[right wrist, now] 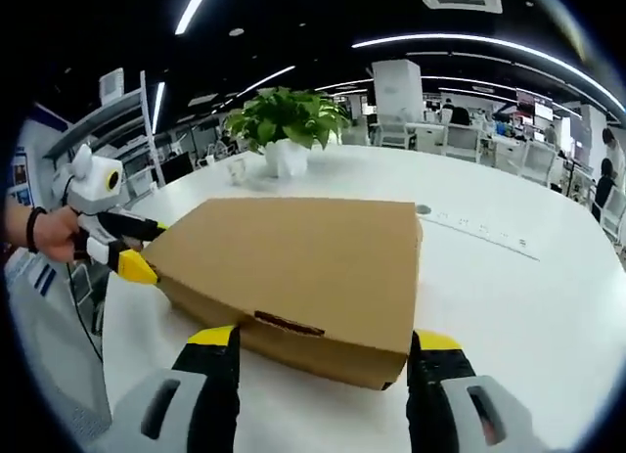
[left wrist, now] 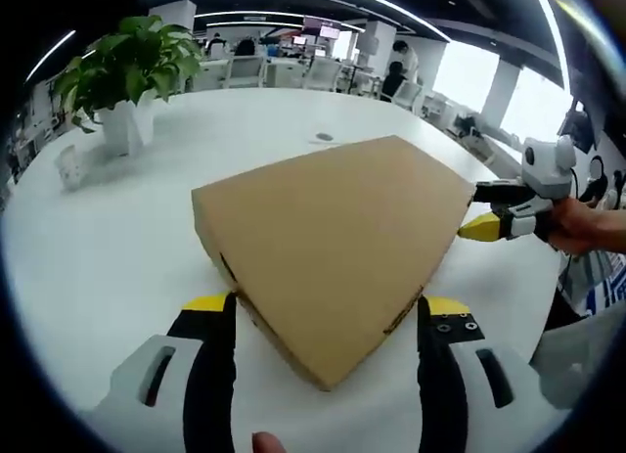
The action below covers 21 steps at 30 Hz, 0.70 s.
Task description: Operate the shoe box by opening the lid, removing the specified soft item, and placing it in the target area until the item is outside and the box remains undamaged.
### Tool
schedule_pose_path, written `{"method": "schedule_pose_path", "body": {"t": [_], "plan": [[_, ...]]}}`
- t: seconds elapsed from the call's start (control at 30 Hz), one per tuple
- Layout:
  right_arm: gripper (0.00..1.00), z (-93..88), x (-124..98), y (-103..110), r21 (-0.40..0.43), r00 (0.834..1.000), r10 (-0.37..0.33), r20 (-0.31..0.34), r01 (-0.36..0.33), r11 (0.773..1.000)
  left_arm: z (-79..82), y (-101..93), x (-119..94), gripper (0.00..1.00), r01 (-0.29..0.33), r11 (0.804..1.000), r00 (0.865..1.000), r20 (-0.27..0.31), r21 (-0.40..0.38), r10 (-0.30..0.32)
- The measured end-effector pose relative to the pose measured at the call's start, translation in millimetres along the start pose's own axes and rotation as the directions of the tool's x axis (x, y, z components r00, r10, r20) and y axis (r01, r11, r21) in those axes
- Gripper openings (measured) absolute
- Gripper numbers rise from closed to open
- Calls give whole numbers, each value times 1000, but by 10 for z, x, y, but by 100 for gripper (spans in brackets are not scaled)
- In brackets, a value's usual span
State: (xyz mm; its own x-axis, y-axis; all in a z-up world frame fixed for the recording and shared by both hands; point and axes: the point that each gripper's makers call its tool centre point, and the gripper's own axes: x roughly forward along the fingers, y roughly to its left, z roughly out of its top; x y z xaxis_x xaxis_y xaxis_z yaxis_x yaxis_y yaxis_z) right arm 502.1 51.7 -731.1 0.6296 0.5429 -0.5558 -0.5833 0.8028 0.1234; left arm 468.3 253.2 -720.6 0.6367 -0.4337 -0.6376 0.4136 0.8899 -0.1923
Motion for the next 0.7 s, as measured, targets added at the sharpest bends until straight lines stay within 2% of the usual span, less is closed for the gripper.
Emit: {"method": "schedule_pose_path", "body": {"t": [0.13,0.2,0.33,0.47,0.7], "plan": [[66,12,-22,17,-14,1000,-11,-2,11,1000,3,-20,4,74,1,1000,1000,-3,4,-1],[65,-37,-36,13,-76,999,-25,-31,23,997,2,-28,4,75,-6,1000,1000,-2,5,6],[63,-22,-43,44,-35,999,-26,-20,25,999,7,-30,-1,76,-15,1000,1000,6,-12,15],[63,-35,-51,97,-28,1000,-22,-19,21,999,-8,-16,-30,76,-21,1000,1000,1,-11,21],[53,-120,-151,222,-32,1000,-15,-27,14,999,-99,57,-163,72,-31,999,1000,1,-8,31]]}}
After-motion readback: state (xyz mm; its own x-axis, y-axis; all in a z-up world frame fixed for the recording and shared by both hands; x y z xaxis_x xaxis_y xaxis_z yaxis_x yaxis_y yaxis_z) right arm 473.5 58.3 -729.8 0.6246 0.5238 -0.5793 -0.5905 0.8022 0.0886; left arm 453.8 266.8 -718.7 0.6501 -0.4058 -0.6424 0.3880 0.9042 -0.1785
